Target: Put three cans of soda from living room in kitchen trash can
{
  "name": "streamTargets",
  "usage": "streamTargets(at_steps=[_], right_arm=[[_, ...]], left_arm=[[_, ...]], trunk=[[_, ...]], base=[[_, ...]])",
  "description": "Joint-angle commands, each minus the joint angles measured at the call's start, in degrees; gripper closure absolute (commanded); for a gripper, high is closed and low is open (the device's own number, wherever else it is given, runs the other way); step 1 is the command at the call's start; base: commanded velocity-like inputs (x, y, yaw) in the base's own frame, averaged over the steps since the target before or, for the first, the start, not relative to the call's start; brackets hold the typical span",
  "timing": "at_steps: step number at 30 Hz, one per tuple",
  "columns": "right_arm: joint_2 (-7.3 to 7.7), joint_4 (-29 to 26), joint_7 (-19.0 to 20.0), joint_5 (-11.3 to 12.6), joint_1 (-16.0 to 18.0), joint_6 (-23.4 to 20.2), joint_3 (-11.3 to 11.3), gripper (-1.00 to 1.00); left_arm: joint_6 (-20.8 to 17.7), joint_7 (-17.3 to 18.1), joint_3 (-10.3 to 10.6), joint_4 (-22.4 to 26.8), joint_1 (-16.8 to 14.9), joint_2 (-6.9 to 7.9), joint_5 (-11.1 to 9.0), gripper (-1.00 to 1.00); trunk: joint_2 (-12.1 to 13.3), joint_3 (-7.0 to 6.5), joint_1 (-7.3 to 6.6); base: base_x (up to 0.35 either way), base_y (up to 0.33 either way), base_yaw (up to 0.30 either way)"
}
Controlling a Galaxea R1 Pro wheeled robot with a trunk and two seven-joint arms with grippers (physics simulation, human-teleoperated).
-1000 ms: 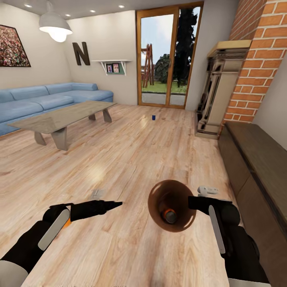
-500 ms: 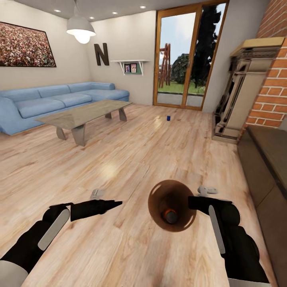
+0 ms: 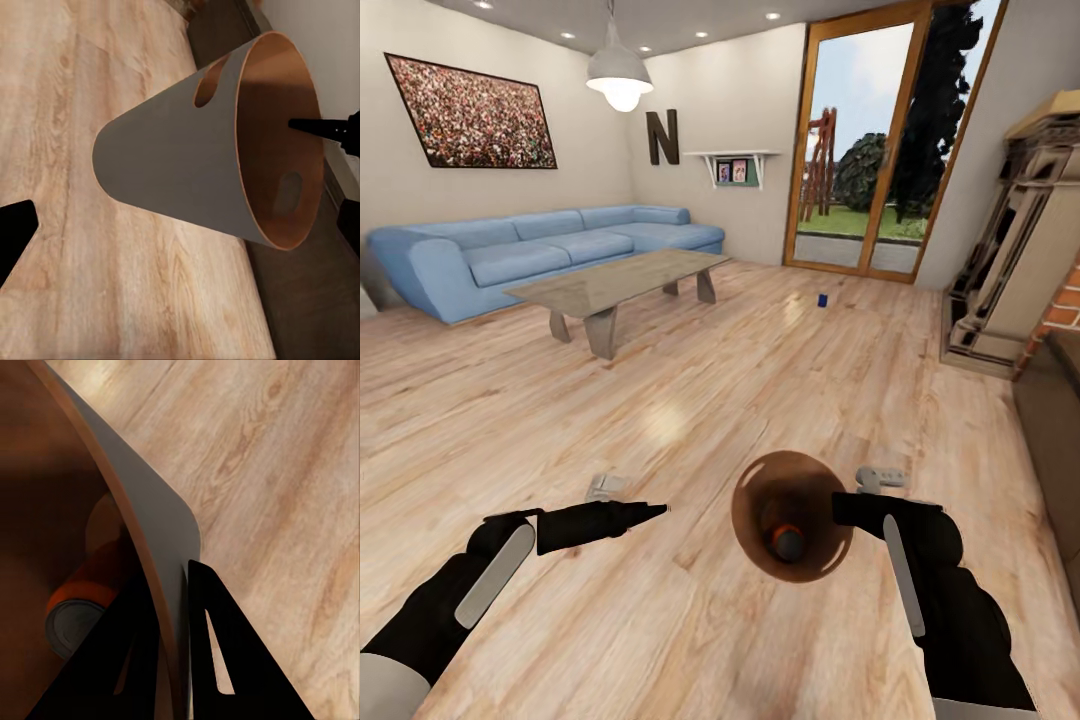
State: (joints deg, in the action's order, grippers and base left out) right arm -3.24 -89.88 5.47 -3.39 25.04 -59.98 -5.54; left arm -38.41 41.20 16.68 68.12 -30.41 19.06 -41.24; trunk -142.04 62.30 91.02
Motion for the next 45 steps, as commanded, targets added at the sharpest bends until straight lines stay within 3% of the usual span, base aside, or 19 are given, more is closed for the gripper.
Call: streamTargets(at_steps=[1, 8, 45], right_arm=[[-0.01, -0.03, 0.24, 1.11, 0.03, -0.02, 0.00, 1.00], [-0.01, -0.03, 0.24, 1.11, 0.02, -0.02, 0.02, 1.00], [0.08, -0.03, 0.22, 1.11, 0.05, -0.02, 0.09, 1.00]], left_arm=[[0.00, -0.02, 0.01, -0.04, 0.00, -0.03, -0.01, -1.00], [-0.18, -0.41, -0.16, -2.94, 0.00, -0.07, -0.09, -1.00], [-0.09, -0.25, -0.29, -3.08, 0.00, -0.07, 0.02, -1.00]], trunk=[[0.00, -0.01, -0.01], [0.00, -0.01, -0.01], [0.00, -0.01, -0.01]], base=[[0.257, 0.000, 0.207], [0.323, 0.000, 0.031], [0.336, 0.000, 0.000]])
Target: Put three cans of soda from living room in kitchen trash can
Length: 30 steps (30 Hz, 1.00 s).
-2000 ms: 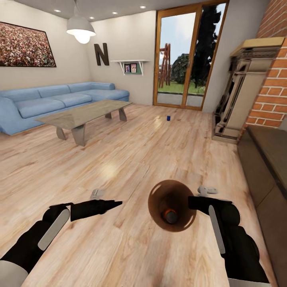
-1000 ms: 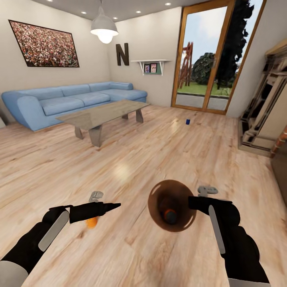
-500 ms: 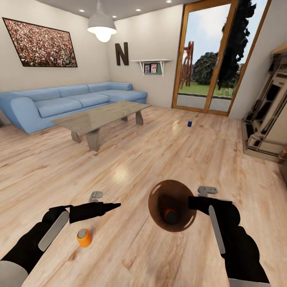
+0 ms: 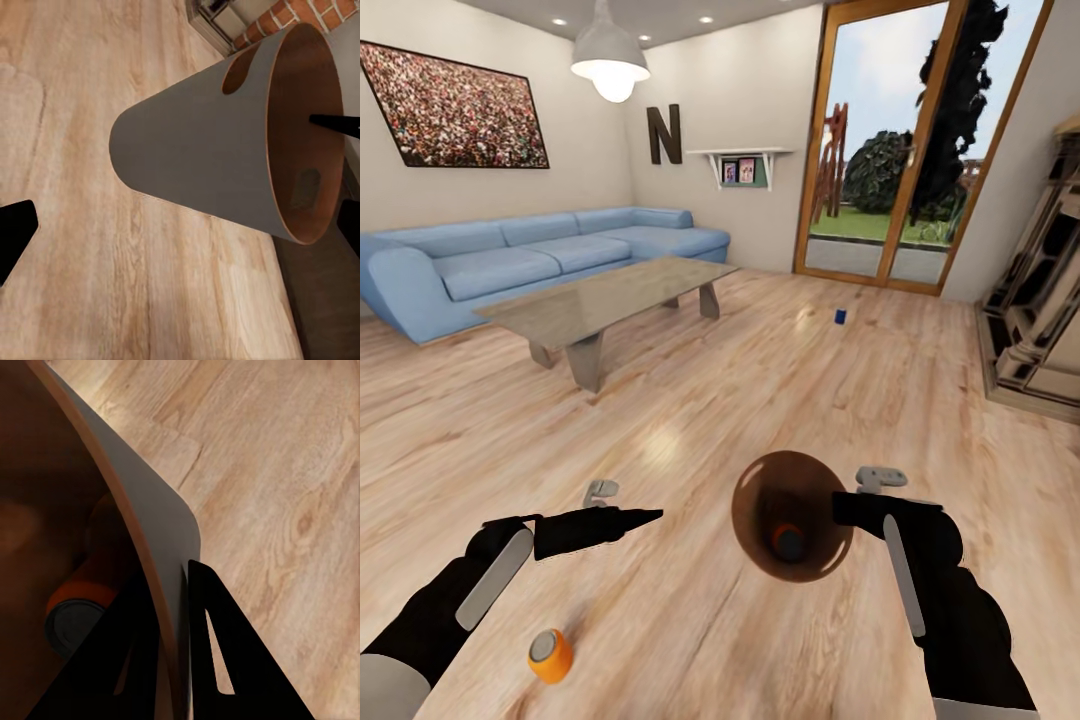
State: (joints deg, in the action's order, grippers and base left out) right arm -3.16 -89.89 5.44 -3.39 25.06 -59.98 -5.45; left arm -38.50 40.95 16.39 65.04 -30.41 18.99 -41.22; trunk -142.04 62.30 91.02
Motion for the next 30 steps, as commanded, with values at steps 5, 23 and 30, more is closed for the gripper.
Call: streamTargets(at_steps=[5, 23, 30], right_arm=[[-0.01, -0.03, 0.17, 1.11, 0.01, -0.02, 0.00, 1.00], [-0.01, -0.03, 0.09, 1.11, 0.01, -0.02, 0.02, 1.00], [0.08, -0.03, 0.09, 1.11, -0.01, -0.02, 0.11, 1.00]], left_arm=[[0.00, 0.08, -0.04, 0.00, 0.00, 0.01, 0.07, -1.00], [0.16, 0.23, 0.04, 0.00, 0.00, 0.01, 0.24, -1.00], [0.18, 0.19, 0.05, 0.00, 0.00, 0.00, 0.27, -1.00]], trunk=[[0.00, -0.01, -0.01], [0.00, -0.01, -0.01], [0.00, 0.39, -0.01]], base=[[0.336, 0.000, 0.000], [0.281, 0.000, 0.000], [0.012, 0.000, 0.000]])
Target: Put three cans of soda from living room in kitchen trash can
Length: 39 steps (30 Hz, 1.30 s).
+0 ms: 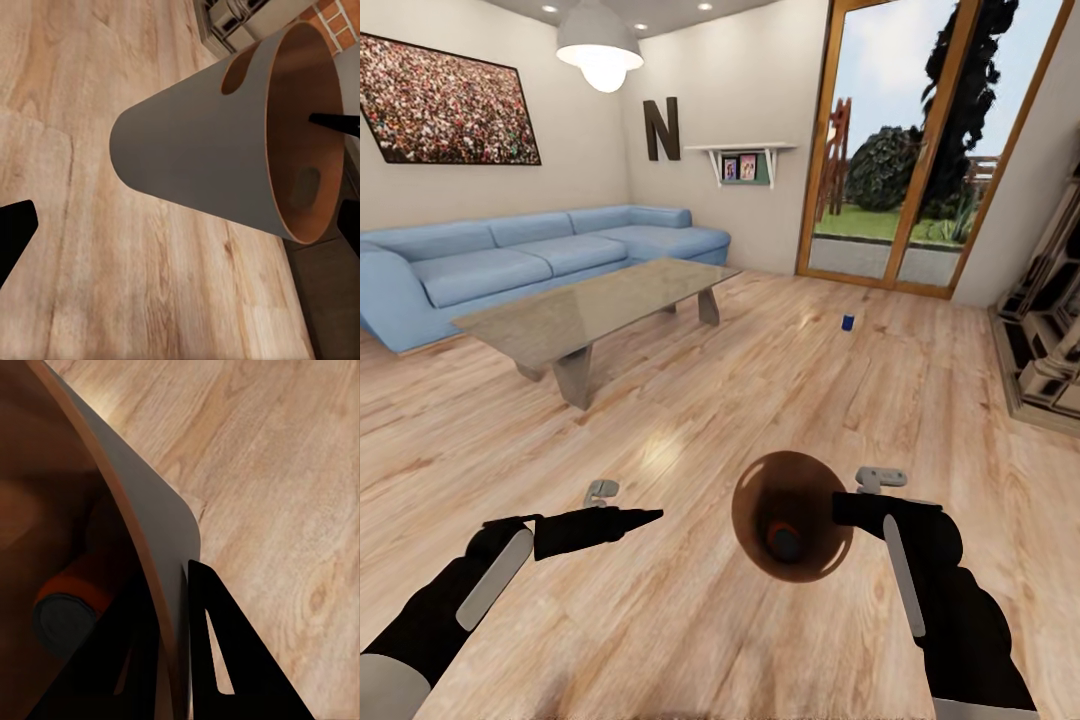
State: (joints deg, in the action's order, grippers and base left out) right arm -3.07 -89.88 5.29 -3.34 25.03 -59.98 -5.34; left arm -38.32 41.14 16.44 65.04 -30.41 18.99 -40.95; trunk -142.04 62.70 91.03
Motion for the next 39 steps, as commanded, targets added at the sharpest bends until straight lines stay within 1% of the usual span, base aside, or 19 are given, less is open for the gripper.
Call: streamTargets(at_steps=[1, 19, 39], right_arm=[[-0.01, -0.03, 0.24, 1.05, 0.02, -0.02, 0.00, 1.00], [-0.07, -0.03, 0.16, 1.05, 0.02, -0.02, 0.06, 1.00], [-0.09, -0.03, 0.16, 1.05, 0.02, -0.02, 0.06, 1.00]], left_arm=[[0.00, 0.00, 0.00, 0.00, 0.00, 0.00, -0.01, -1.00], [0.00, 0.01, 0.00, 0.00, 0.00, 0.00, -0.01, -1.00], [0.00, -0.01, 0.00, 0.00, 0.00, 0.00, -0.01, -1.00]], trunk=[[-0.01, 0.09, -0.01], [-0.01, 1.70, -0.01], [-0.01, 2.92, -0.01]], base=[[0.000, 0.000, 0.000], [0.000, 0.000, 0.000], [0.000, 0.000, 0.000]])
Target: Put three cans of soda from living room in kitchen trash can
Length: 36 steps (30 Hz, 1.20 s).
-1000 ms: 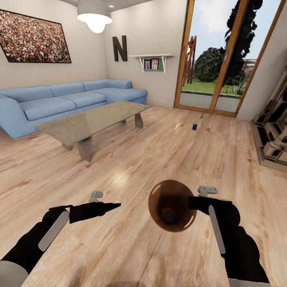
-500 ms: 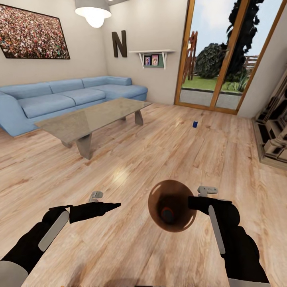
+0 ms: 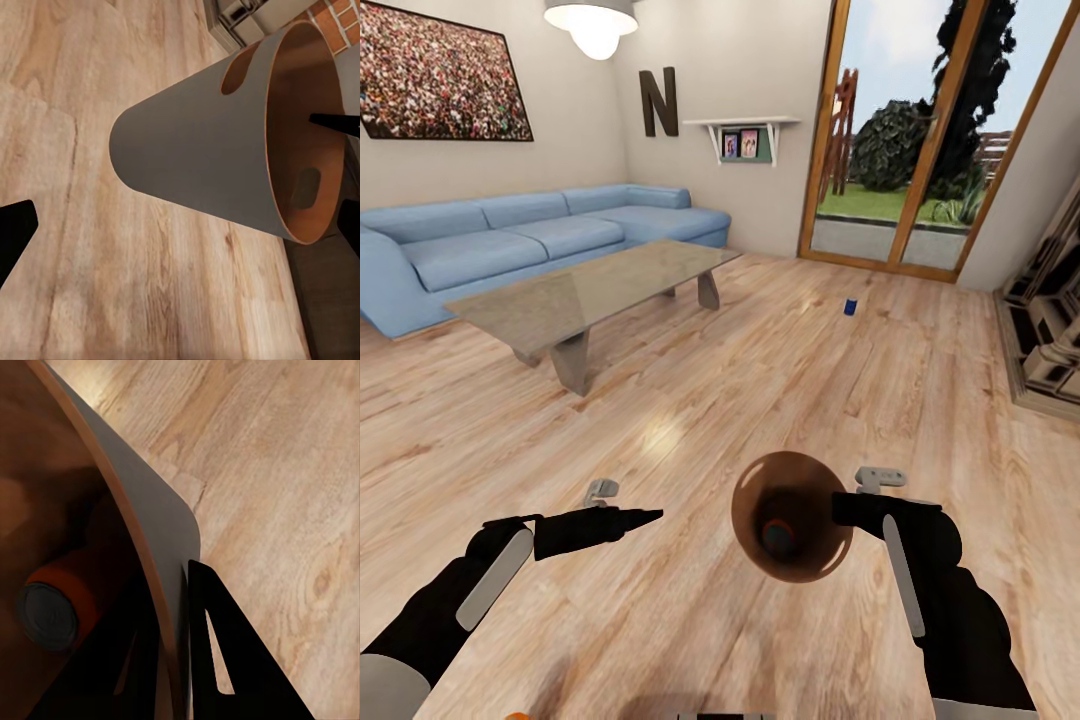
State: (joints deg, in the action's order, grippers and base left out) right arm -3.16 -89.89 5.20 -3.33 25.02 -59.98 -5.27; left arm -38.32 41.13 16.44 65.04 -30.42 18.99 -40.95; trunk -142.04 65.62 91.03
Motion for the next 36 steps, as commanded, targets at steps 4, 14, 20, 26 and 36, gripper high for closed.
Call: streamTargets(at_steps=[4, 14, 20, 26, 36], right_arm=[[-0.01, -0.03, 0.24, 1.04, 0.02, -0.02, 0.00, 1.00], [-0.01, -0.03, 0.16, 1.04, 0.02, -0.02, 0.00, 1.00], [-0.01, -0.03, 0.16, 1.04, 0.02, -0.02, 0.00, 1.00], [-0.01, -0.03, 0.19, 1.04, 0.02, -0.02, 0.00, 1.00], [-0.01, -0.03, 0.22, 1.04, 0.02, -0.02, 0.00, 1.00]], left_arm=[[0.00, 0.00, 0.03, 0.00, -0.01, 0.00, -0.01, -1.00], [0.00, 0.00, 0.02, 0.00, 0.01, 0.00, -0.01, -1.00], [0.00, 0.00, 0.01, 0.00, 0.00, 0.00, -0.01, -1.00], [0.08, 0.19, 0.07, 0.00, 0.00, 0.00, -0.01, -1.00], [0.09, 0.15, 0.08, 0.00, 0.00, 0.00, -0.01, -1.00]], trunk=[[-0.01, 0.20, -0.01], [-0.01, 0.72, -0.01], [-0.01, 1.03, -0.01], [-0.01, 1.34, -0.01], [-0.01, 1.42, -0.01]], base=[[0.000, 0.000, 0.000], [0.000, 0.000, 0.000], [0.000, 0.000, 0.000], [0.000, 0.000, 0.000], [0.000, 0.000, 0.060]])
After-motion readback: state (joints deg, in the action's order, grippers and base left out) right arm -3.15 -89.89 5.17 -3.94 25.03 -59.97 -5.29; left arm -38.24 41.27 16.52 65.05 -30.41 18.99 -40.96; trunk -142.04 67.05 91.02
